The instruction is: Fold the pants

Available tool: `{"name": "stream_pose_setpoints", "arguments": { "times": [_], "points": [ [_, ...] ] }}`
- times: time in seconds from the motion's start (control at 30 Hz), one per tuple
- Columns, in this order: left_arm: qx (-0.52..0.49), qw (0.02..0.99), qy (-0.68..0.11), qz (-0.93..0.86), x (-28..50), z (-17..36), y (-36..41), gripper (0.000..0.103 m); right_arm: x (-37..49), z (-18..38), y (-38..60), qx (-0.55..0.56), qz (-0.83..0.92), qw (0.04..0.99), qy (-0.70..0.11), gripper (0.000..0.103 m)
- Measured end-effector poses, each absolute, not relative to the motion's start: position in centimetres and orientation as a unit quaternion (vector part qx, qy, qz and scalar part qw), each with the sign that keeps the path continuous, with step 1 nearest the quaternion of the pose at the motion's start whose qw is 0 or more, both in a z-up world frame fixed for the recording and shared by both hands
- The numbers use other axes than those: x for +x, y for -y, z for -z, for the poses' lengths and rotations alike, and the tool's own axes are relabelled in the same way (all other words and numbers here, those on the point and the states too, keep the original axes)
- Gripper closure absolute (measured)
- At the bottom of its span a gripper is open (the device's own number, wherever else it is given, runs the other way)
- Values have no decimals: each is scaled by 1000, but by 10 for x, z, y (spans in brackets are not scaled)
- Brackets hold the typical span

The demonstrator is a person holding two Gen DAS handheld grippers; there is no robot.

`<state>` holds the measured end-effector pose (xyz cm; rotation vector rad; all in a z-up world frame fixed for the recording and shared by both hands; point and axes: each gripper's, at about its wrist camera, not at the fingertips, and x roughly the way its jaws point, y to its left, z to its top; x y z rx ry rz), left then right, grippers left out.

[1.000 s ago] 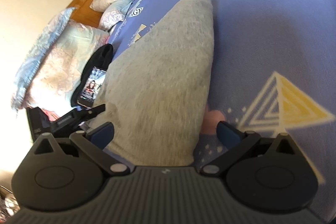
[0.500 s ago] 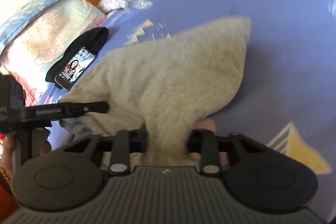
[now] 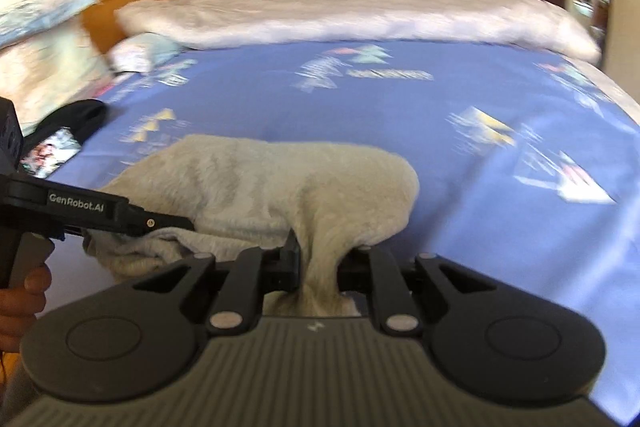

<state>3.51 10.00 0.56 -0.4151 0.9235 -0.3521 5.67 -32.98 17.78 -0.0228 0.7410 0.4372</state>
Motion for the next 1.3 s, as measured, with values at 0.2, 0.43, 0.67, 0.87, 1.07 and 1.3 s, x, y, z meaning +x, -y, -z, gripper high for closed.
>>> {"name": "stream_pose_setpoints", "arguments": {
  "times": [0.2,0.43,0.67,0.87,1.07,1.3],
  "points": [
    [-185,858,-453,155,29,-5,-103,24,57,-150,350,46,-200,890,-408,59],
    [-200,866,-442,120,47,-24,-132,1,80,-153,377,157,-218,880,-393,27],
    [-109,867,-467,139,61,-13,-84,32,96,-137,365,197,-249,844,-433,40],
    [-133,861,-461,171,53,-10,-91,47,94,-129,314,119,-294,839,-442,29],
    [-148,851,-481,152,68,2,-91,22,102,-118,326,191,-293,829,-436,12],
    [-109,862,-469,157,63,4,-83,26,99,-115,350,240,-308,807,-443,17]
  ]
}}
